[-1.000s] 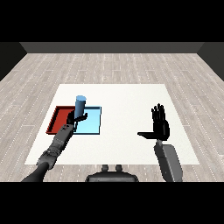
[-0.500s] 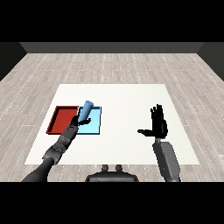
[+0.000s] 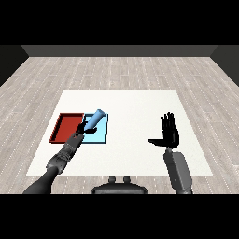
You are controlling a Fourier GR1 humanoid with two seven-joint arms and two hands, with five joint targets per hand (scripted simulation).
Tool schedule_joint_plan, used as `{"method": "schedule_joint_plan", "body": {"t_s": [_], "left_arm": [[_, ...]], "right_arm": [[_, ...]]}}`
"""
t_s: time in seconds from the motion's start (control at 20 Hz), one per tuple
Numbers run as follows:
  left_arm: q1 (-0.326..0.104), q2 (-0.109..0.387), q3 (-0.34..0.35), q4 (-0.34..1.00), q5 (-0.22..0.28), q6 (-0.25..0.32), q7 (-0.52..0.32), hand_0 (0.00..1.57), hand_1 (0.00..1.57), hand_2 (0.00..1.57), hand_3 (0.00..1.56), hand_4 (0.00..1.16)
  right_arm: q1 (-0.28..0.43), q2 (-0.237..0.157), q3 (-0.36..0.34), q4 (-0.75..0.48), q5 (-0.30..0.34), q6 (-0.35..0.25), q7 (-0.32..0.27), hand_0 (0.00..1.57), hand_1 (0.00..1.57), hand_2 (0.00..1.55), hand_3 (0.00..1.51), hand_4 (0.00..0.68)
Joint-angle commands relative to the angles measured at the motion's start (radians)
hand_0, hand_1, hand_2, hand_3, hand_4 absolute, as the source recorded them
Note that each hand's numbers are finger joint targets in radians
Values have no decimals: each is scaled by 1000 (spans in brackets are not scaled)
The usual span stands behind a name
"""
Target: Pick the blue can and put it in the blue box
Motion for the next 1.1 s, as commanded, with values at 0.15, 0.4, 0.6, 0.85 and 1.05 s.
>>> {"method": "schedule_joint_plan", "body": {"t_s": [0.15,0.4,0.6,0.85,1.05], "left_arm": [[54,-14,19,28,-3,85,-4,0,0,0,0,0],[74,-47,124,-115,88,342,-202,0,0,0,0,0],[101,-1,173,-287,129,264,-432,0,0,0,0,0],[201,-78,152,-512,154,102,-635,0,0,0,0,0],[336,-80,117,-723,181,-11,-693,0,0,0,0,0]], "right_arm": [[-3,21,-12,-18,-25,3,18,0,0,0,0,0],[17,8,-3,-13,-26,46,4,0,0,0,0,0],[-5,14,-10,-38,-12,11,10,0,0,0,0,0],[16,-21,-20,-30,-19,35,40,0,0,0,0,0],[-9,-17,-5,-31,6,15,56,0,0,0,0,0]]}}
